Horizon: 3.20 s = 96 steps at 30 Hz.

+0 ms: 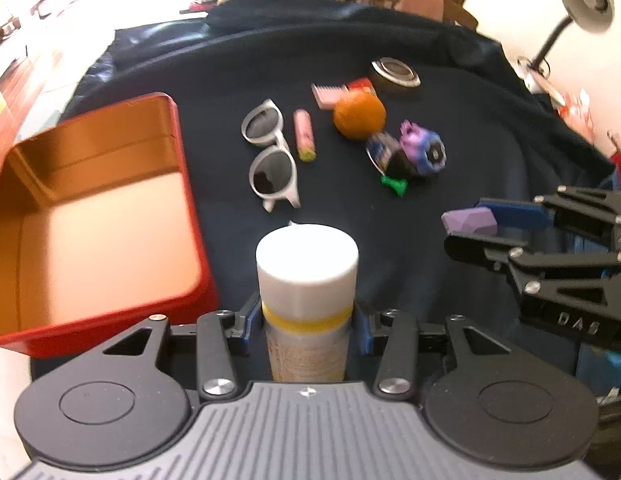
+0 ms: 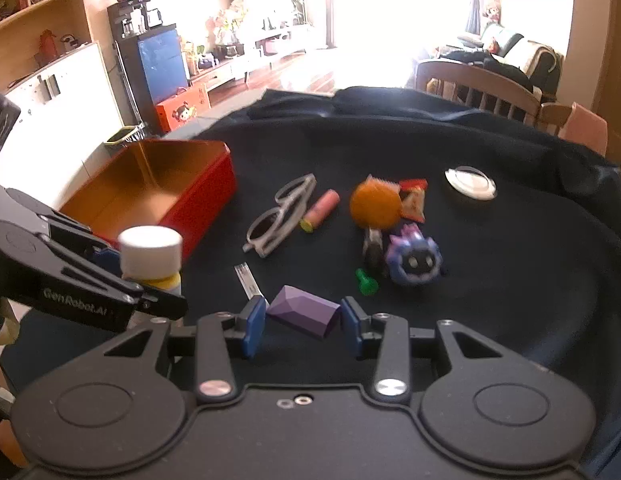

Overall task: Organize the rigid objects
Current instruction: 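Lift the pill bottle with the left tool toward the red tin while the right tool carries the purple block, then lower the bottle into the tin with the left tool while the right tool drops the block, then withdraw both open tools from the red tin back over the table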

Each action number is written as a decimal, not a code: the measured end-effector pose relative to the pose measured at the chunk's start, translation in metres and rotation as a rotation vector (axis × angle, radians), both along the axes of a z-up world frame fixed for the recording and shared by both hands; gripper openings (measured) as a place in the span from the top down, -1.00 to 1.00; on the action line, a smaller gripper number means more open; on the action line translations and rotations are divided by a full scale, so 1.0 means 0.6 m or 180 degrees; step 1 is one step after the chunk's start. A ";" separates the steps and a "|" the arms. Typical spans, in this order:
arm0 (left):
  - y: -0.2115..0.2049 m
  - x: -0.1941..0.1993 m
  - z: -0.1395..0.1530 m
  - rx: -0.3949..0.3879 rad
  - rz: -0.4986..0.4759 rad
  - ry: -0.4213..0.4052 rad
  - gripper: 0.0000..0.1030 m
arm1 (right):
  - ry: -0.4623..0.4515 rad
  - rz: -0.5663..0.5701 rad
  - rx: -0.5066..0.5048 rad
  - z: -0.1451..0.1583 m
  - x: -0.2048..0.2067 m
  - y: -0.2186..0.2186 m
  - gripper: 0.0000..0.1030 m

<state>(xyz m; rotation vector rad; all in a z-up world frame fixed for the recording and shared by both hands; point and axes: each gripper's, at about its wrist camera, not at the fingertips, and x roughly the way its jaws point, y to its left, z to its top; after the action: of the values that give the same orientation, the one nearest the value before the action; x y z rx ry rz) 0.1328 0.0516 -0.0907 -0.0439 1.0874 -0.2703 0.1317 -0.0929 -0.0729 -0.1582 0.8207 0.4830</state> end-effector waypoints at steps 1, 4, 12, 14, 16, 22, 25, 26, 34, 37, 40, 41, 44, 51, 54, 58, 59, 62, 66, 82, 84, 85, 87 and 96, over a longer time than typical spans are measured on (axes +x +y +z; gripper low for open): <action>0.005 0.001 0.007 -0.0010 0.0024 -0.0027 0.15 | -0.0022 0.0006 0.0002 0.004 0.002 0.006 0.22; 0.020 0.006 0.028 -0.0053 0.0062 -0.0121 0.15 | -0.0086 0.0024 0.0019 0.015 0.006 0.023 0.22; 0.068 0.018 0.092 -0.0261 0.0112 -0.0357 0.15 | -0.0253 0.0138 0.0072 0.051 0.020 0.075 0.22; 0.087 0.023 0.104 -0.0301 0.0179 -0.0392 0.15 | -0.0278 0.0171 0.0077 0.056 0.024 0.090 0.22; 0.106 0.029 0.113 -0.0326 0.0239 -0.0417 0.15 | -0.0302 0.0215 0.0074 0.059 0.028 0.107 0.22; 0.167 0.051 0.128 -0.0326 0.0423 -0.0476 0.14 | -0.0340 0.0364 0.0037 0.060 0.038 0.163 0.22; 0.193 0.062 0.126 -0.0265 0.0479 -0.0477 0.14 | -0.0326 0.0433 0.0043 0.057 0.047 0.190 0.22; 0.202 0.068 0.122 -0.0219 0.0489 -0.0460 0.14 | -0.0325 0.0459 0.0038 0.055 0.048 0.200 0.22; 0.242 0.110 0.060 0.0169 0.0373 -0.0136 0.14 | -0.0274 0.0754 -0.0166 0.015 0.067 0.286 0.22; 0.252 0.121 0.041 0.0210 0.0350 -0.0062 0.14 | -0.0250 0.0886 -0.0249 -0.006 0.072 0.315 0.22; 0.259 0.132 0.026 0.0246 0.0333 0.0003 0.14 | -0.0171 0.0974 -0.0330 -0.026 0.079 0.339 0.22; 0.261 0.136 0.021 0.0253 0.0327 0.0023 0.14 | -0.0162 0.0998 -0.0360 -0.031 0.080 0.346 0.22; 0.264 0.144 0.015 0.0233 0.0303 0.0015 0.15 | -0.0128 0.1045 -0.0421 -0.044 0.083 0.365 0.22; 0.252 0.173 0.009 0.0281 0.0205 -0.0063 0.15 | 0.0031 0.1028 -0.0479 -0.068 0.094 0.381 0.22; 0.249 0.189 -0.002 0.0287 0.0194 -0.0005 0.15 | 0.0071 0.1031 -0.0537 -0.076 0.096 0.387 0.21; 0.242 0.199 -0.020 0.0368 0.0121 0.0059 0.15 | 0.0108 0.1047 -0.0604 -0.085 0.097 0.392 0.22; 0.240 0.200 -0.024 0.0396 0.0103 0.0064 0.15 | 0.0135 0.1033 -0.0581 -0.085 0.098 0.391 0.22; 0.241 0.204 -0.034 0.0435 0.0099 0.0118 0.15 | 0.0203 0.0976 -0.0547 -0.087 0.107 0.391 0.21; 0.245 0.208 -0.049 0.0463 0.0142 0.0214 0.14 | 0.0250 0.0914 -0.0529 -0.087 0.115 0.382 0.17; 0.254 0.183 -0.027 0.0208 0.0388 0.0058 -0.13 | 0.0115 0.0771 -0.0202 -0.032 0.068 0.340 -0.20; 0.252 0.175 -0.019 0.0170 0.0403 0.0022 -0.18 | 0.0098 0.0727 -0.0128 -0.022 0.063 0.328 -0.20; 0.251 0.171 -0.016 0.0160 0.0413 0.0003 -0.19 | 0.0084 0.0705 -0.0104 -0.019 0.061 0.323 -0.20; 0.248 0.160 -0.008 0.0148 0.0429 -0.0055 -0.21 | 0.0069 0.0649 -0.0043 -0.009 0.056 0.310 -0.21; 0.226 0.111 0.039 0.0073 0.0444 -0.0329 -0.21 | -0.0043 0.0384 0.0199 0.030 0.031 0.250 -0.45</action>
<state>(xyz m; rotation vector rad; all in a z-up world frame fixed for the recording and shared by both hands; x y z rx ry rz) 0.1995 0.1870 -0.0675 -0.0841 0.9798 -0.1333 0.1504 0.0569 -0.0549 -0.1536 0.7847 0.6197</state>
